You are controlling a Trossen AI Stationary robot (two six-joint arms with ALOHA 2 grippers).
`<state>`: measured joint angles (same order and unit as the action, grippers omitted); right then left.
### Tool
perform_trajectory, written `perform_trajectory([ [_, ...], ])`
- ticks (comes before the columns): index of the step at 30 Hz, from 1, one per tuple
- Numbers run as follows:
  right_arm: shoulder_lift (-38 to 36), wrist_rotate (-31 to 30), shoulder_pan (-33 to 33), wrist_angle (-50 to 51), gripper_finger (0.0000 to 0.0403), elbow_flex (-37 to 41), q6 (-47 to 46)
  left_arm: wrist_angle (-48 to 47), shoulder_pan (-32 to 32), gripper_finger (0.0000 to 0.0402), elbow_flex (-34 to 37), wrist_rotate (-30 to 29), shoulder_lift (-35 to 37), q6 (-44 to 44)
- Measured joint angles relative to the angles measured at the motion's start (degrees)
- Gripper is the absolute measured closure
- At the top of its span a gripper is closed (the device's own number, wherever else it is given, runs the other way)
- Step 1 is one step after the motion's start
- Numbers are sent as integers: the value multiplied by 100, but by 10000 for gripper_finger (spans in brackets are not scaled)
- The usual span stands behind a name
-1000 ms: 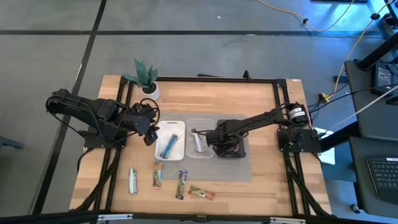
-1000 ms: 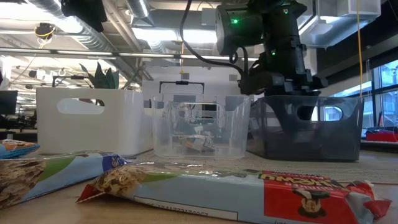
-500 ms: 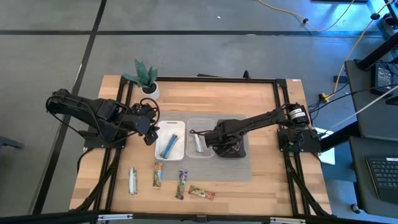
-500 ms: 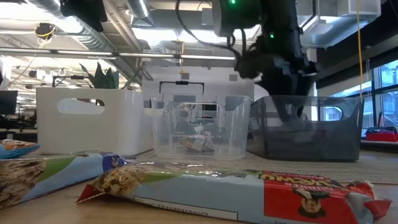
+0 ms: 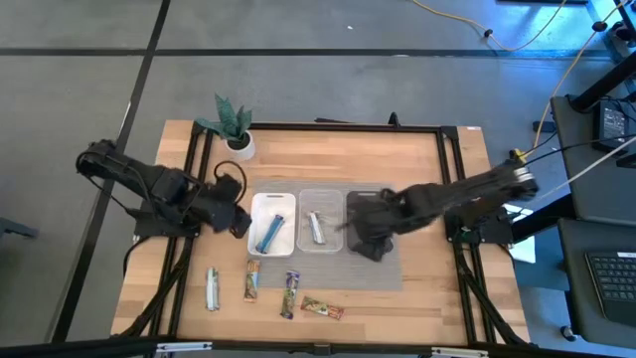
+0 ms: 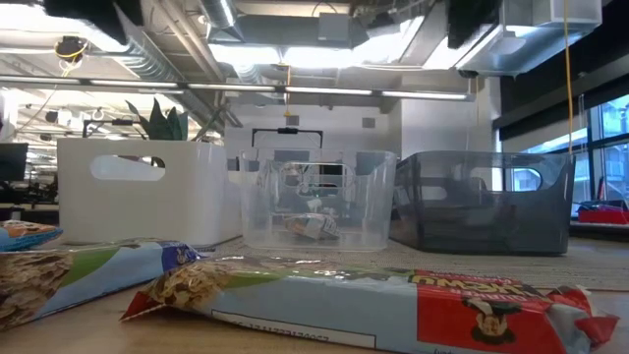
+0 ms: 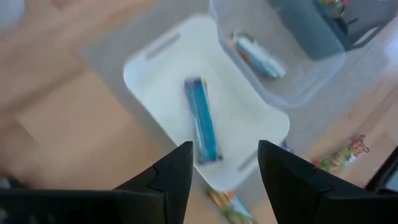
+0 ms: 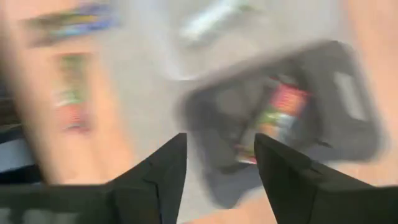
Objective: Pick and place Granola Bars by type
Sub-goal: Put the left orange granola bar into the transparent bin
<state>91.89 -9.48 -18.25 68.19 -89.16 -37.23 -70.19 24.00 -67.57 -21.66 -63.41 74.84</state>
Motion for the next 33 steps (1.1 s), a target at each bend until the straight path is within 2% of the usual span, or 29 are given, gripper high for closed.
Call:
perform_trajectory([
  [4,-706,742,-211,-1350,212,713,644,-124,539,226,0,36,-448,1169],
  [9,-1327,1473,-279,-2778,212,1717,1195,-559,1134,228,0,618,-1154,2808],
  [13,-1688,1710,-272,-3095,212,2252,1217,-835,1643,226,0,1211,-1535,3965],
  [17,-1891,1710,-257,-3123,212,2543,1200,-675,2126,228,0,1283,-1815,4759],
  [20,-1903,1710,-257,-3137,212,2640,1229,-449,2367,228,0,1397,-2023,5046],
  [26,-1903,1669,-257,-3139,212,2776,1271,-347,2665,227,0,1990,-2452,5117],
  [33,-1903,1666,-257,-3261,212,2773,1378,-327,2707,226,0,1990,-2830,5207],
])
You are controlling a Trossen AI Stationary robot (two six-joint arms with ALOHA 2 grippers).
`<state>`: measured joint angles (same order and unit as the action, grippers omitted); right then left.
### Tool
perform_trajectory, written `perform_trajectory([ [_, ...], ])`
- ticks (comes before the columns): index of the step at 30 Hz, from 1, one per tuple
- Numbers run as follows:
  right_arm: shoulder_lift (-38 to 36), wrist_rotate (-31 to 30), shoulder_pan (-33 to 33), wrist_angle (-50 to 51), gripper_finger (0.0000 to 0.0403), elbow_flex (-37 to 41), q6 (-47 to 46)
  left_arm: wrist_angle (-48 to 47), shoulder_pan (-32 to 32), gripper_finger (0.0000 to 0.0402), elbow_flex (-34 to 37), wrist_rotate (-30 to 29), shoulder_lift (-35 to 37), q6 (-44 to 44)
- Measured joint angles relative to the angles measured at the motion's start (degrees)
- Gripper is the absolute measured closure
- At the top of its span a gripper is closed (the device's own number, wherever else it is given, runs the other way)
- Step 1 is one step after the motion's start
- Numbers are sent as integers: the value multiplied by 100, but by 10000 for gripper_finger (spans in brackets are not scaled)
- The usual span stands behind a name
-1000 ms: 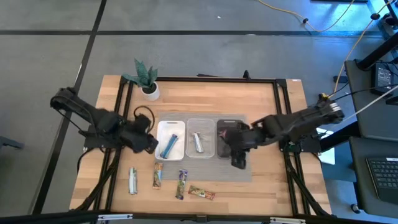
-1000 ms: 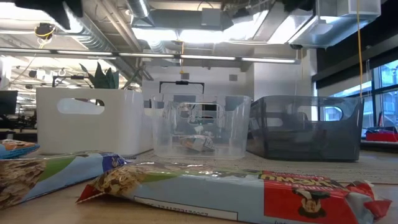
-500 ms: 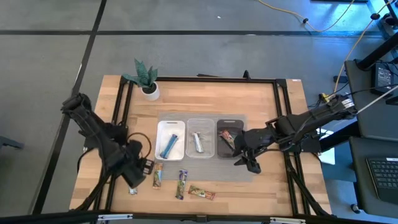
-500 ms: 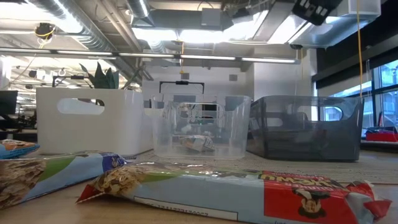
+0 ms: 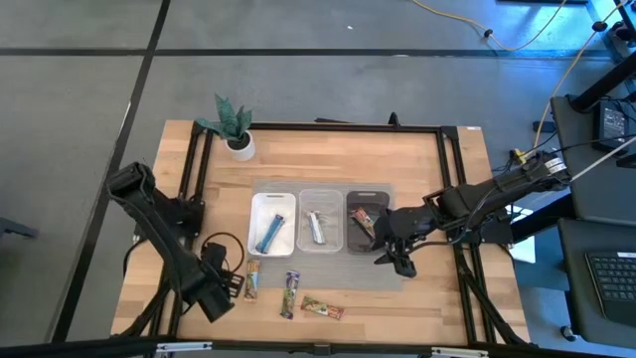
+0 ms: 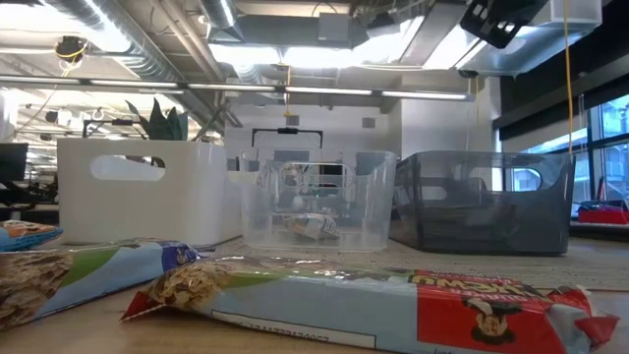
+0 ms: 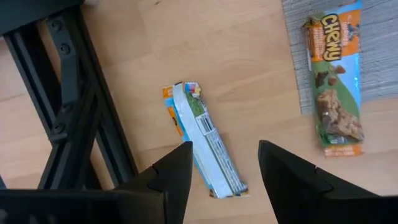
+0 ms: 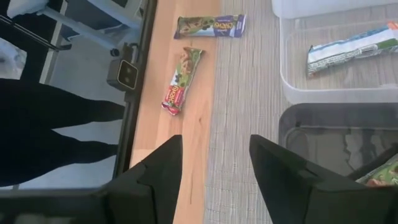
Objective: Pick and place Granola Bars by type
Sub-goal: Put the left orange granola bar into the transparent bin
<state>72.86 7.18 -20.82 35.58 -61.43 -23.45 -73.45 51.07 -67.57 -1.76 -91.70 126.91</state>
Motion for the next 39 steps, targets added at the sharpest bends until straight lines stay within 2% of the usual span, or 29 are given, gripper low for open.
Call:
perform_trajectory([
  [6,0,-8,0,-39,212,0,-5,-14,1,225,0,44,-284,-65],
  [9,0,-20,1,-166,212,0,-21,-4,0,217,0,320,-428,-66],
  [14,0,-18,0,-267,212,0,-49,44,2,174,2,894,-650,15],
  [20,0,-17,2,-347,212,0,-46,231,0,136,4,996,-810,453],
  [26,0,-17,2,-460,212,0,-30,488,77,139,104,993,-877,781],
  [33,0,-15,2,-462,212,0,-35,1757,107,148,831,1019,-861,800],
  [39,2,-13,1,-457,212,0,-34,2166,102,149,1216,1096,-815,791],
])
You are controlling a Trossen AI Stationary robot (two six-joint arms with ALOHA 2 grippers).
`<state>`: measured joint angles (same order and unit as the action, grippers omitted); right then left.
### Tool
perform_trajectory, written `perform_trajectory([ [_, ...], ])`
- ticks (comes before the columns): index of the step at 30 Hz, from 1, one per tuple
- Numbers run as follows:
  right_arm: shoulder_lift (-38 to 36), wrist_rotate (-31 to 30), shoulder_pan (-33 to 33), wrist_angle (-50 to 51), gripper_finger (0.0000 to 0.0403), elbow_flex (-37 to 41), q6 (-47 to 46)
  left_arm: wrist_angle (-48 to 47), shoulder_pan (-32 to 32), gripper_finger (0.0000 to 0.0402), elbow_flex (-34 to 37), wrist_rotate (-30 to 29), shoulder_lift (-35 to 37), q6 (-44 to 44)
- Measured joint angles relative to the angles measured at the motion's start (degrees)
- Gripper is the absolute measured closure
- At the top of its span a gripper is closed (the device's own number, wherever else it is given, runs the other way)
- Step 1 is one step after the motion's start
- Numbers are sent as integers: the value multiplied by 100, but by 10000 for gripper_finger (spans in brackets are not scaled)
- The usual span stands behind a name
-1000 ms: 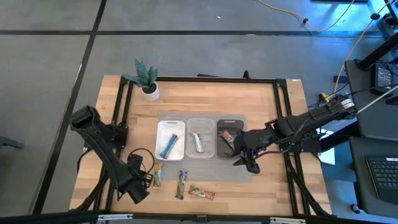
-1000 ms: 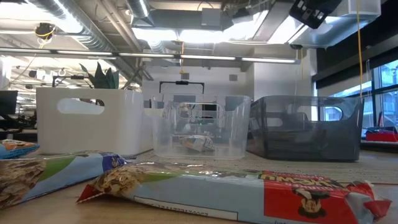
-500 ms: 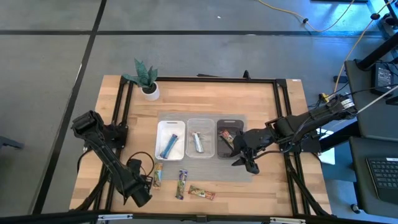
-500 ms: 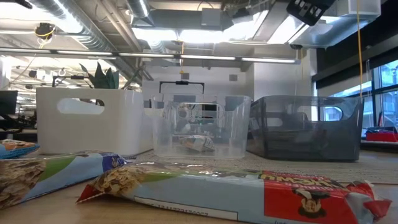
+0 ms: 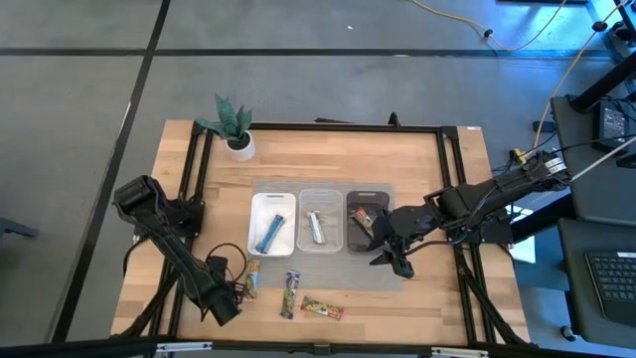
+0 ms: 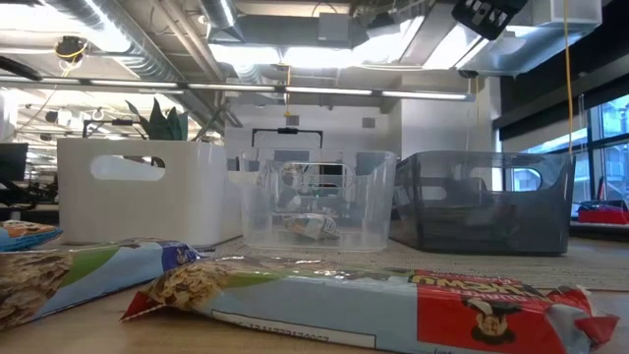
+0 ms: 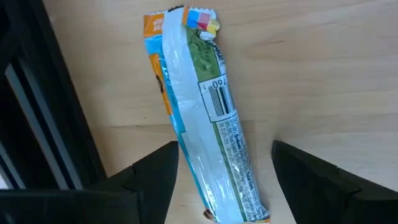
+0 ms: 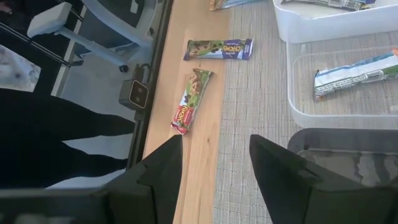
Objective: Pick and place Granola Bars by type
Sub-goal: Put the left orange granola bar into the transparent bin
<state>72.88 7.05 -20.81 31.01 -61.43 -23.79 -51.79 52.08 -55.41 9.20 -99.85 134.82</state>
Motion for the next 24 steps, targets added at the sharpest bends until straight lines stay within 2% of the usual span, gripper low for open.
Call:
perform_trajectory([
  [7,0,0,1,4,212,-1,13,226,6,158,51,-155,2,-308],
  [14,0,-353,1,11,212,-2,22,297,3,217,49,-224,-11,-471],
  [20,0,-352,1,15,212,-2,28,262,3,270,29,-237,17,-559],
  [24,0,-352,1,17,212,-2,28,196,6,284,52,-239,164,-562],
])
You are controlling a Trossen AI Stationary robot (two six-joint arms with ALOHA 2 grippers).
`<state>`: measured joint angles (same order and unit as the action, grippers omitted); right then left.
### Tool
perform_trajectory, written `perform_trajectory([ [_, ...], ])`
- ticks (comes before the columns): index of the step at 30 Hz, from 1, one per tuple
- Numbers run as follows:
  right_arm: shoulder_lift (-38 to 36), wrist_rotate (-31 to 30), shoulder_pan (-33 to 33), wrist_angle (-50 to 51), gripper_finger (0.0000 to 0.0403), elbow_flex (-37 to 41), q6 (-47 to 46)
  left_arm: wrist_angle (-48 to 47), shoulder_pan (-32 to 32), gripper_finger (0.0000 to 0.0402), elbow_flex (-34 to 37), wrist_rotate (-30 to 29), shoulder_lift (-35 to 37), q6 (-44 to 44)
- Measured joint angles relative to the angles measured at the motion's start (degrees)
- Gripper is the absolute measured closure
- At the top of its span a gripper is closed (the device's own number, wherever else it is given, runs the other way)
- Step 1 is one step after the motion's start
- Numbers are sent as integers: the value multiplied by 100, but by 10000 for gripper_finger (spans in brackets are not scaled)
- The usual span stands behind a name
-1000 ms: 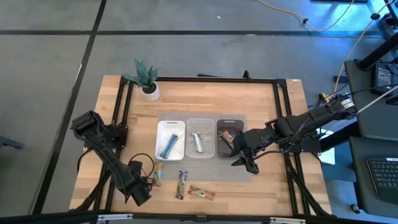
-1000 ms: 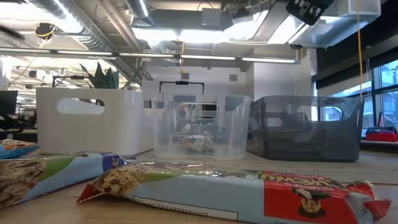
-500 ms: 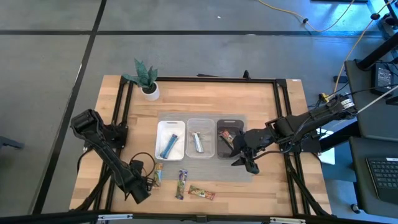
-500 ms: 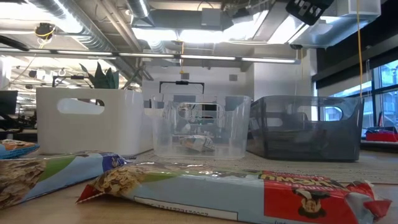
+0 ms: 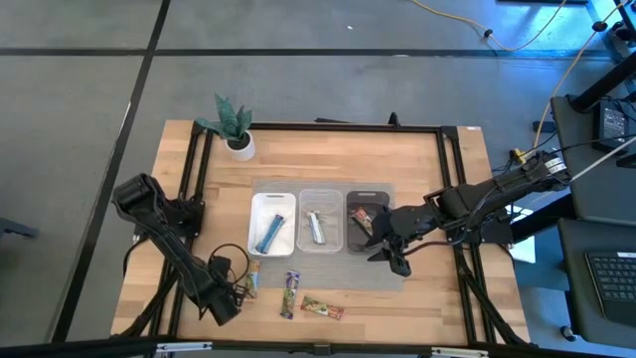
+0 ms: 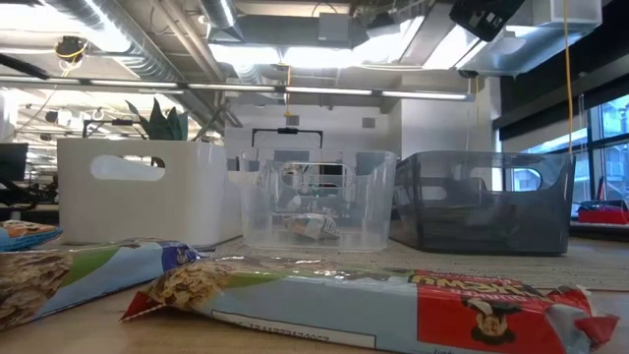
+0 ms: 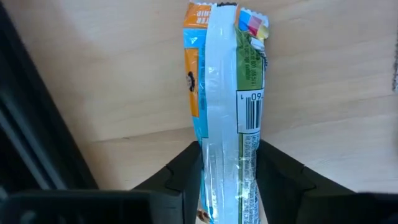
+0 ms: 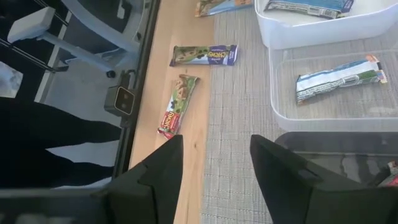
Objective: Pick and place Granola Bars by type
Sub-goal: Put the left orange granola bar into the transparent bin
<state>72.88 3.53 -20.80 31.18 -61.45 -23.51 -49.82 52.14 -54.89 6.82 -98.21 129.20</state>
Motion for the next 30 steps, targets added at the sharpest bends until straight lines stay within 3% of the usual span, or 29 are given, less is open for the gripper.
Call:
perform_trajectory([
  [3,0,2,0,3,212,0,2,-166,4,283,-1,-68,256,3],
  [7,0,3,0,52,212,0,2,-294,0,279,-3,-651,703,55],
  [15,2,-4,0,66,212,0,-21,-626,0,282,-12,-2645,2062,-236],
  [18,2,-127,0,65,212,0,-26,-609,-72,280,-14,-3747,2638,-606],
  [21,2,-266,0,63,212,0,-33,-257,-327,280,-16,-4736,3105,-1569],
  [23,2,-382,0,55,212,0,-71,130,-620,281,-16,-4975,3340,-2384],
  [27,2,-457,7,51,212,0,-289,1495,-1427,281,-16,-4742,3570,-4580],
  [30,2,-458,9,46,212,0,-381,2701,-2125,281,-21,-4084,3531,-6189],
])
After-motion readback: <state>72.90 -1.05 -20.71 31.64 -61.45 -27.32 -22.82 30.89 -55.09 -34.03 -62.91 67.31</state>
